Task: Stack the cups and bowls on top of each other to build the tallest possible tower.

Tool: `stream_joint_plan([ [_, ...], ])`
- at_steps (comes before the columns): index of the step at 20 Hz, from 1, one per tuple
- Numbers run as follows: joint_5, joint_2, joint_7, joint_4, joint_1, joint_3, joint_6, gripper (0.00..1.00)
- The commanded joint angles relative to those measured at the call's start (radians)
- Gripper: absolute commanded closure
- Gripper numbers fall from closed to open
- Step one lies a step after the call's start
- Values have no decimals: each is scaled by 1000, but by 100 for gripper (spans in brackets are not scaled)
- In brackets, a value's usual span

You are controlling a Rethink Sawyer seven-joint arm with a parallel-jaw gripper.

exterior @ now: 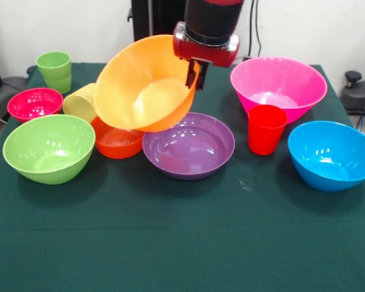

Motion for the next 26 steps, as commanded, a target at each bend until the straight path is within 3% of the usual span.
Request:
stream_joint_plan([
  [1, -30, 37, 27, -81, 60, 37, 75, 100],
  [10, -26, 56, 56, -108, 122, 1, 79, 100],
  [26, -4, 58, 29, -101, 101, -2, 68, 100],
])
